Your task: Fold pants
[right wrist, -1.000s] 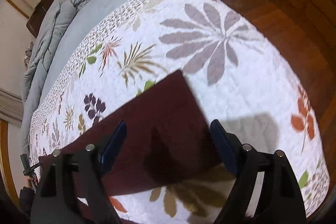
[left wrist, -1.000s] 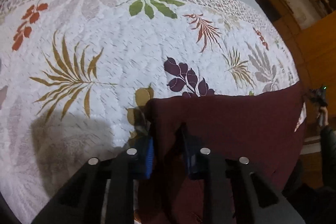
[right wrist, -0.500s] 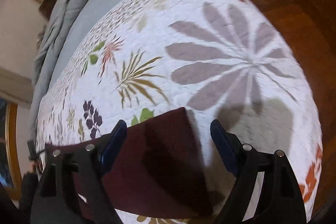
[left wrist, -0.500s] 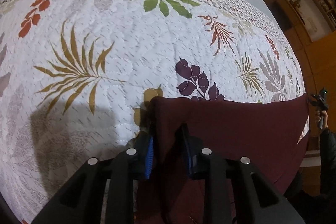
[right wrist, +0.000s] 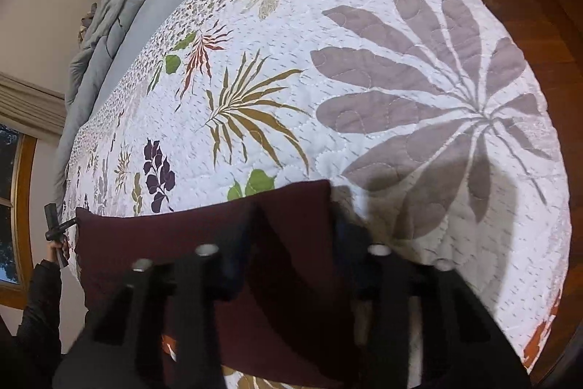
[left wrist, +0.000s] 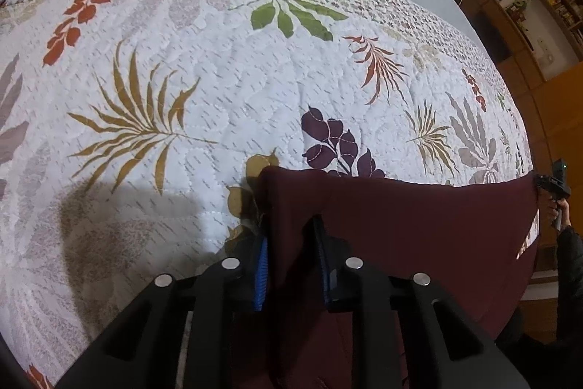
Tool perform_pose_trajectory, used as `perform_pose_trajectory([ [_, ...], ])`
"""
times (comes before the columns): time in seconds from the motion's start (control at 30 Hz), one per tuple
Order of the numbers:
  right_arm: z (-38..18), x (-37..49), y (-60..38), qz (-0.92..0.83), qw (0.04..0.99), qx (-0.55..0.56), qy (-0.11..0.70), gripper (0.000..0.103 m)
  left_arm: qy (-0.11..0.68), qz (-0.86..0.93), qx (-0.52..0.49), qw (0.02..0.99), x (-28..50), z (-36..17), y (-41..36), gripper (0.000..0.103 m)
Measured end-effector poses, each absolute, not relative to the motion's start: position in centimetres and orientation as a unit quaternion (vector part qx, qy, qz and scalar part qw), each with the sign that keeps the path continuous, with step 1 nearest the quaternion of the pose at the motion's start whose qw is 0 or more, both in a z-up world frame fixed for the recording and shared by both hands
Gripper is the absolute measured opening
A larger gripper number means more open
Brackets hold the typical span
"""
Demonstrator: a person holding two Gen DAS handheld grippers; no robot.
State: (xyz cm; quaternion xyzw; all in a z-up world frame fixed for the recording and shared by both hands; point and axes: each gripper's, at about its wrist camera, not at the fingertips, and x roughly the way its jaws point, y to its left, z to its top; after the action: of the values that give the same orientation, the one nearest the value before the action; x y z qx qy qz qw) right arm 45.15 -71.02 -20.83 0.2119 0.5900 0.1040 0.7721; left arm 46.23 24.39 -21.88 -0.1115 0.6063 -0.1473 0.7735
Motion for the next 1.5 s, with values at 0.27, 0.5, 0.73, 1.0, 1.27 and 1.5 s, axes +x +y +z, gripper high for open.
perform_pose_trajectory([
  [0.27, -18.6, 44.2, -70.4, 0.084, 0.795, 0.187, 0.570, 0.025, 0.581, -0.124, -0.104, 0.798, 45.2, -19.8, 24.2, 0.011],
  [0.5, -14.7, 42.6, -69.9, 0.064, 0.823, 0.172, 0.537, 0.021, 0.563, -0.115, -0.106, 0.811, 43.8, -17.4, 24.3, 0.009],
  [0.73, -10.6, 40.0, -68.9, 0.056, 0.843, 0.163, 0.510, 0.018, 0.530, -0.117, -0.109, 0.833, 42.3, -14.7, 23.5, 0.008],
  [1.0, -7.2, 35.0, -68.7, 0.052, 0.865, 0.167, 0.470, 0.016, 0.470, -0.140, -0.122, 0.863, 37.4, -9.7, 23.3, 0.008],
  [1.27, -8.3, 28.0, -69.7, 0.032, 0.884, 0.173, 0.433, 0.016, 0.426, -0.150, -0.151, 0.879, 30.1, -7.4, 24.7, 0.008],
  [1.5, -10.1, 21.7, -69.3, 0.016, 0.901, 0.161, 0.403, 0.016, 0.410, -0.151, -0.166, 0.884, 24.2, -7.8, 25.3, 0.008],
])
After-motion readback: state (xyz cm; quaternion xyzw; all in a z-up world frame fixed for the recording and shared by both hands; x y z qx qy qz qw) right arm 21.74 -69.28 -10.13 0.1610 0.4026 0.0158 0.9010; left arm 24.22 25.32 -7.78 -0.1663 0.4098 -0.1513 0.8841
